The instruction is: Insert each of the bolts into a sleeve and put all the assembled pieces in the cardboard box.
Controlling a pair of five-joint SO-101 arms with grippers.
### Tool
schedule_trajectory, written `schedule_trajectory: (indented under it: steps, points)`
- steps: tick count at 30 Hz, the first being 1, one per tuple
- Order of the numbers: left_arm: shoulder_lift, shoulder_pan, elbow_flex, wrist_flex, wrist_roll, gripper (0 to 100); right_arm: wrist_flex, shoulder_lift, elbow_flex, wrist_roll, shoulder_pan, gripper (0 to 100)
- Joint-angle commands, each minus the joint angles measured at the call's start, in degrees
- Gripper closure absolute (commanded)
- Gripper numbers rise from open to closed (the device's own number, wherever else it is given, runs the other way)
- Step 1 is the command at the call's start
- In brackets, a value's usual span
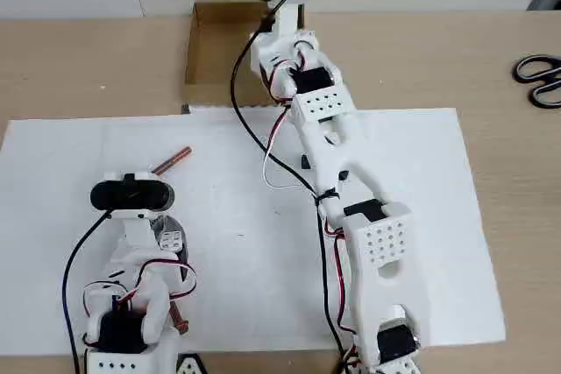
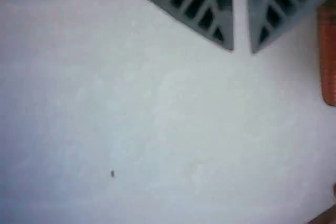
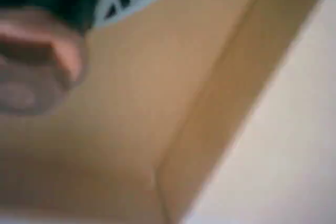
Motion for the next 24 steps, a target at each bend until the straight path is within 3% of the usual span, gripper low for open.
schedule_trajectory:
  steps: [1,3,11,24]
  points:
    - [-0.5,-0.1,-0.1,-1.2,0.3,99,3.1,-1.4,-4.2,1.3,-1.0,77.5]
    - [-0.5,-0.1,-0.1,-1.2,0.3,99,4.3,-1.5,-4.2,3.0,-1.1,74.1]
    - [-0.5,-0.1,-0.1,-1.2,0.3,99,7.1,-5.1,-4.3,3.3,-1.0,80.5]
    - [-0.5,-0.1,-0.1,-1.2,0.3,99,27.7,-12.4,-4.3,3.6,-1.1,90.5]
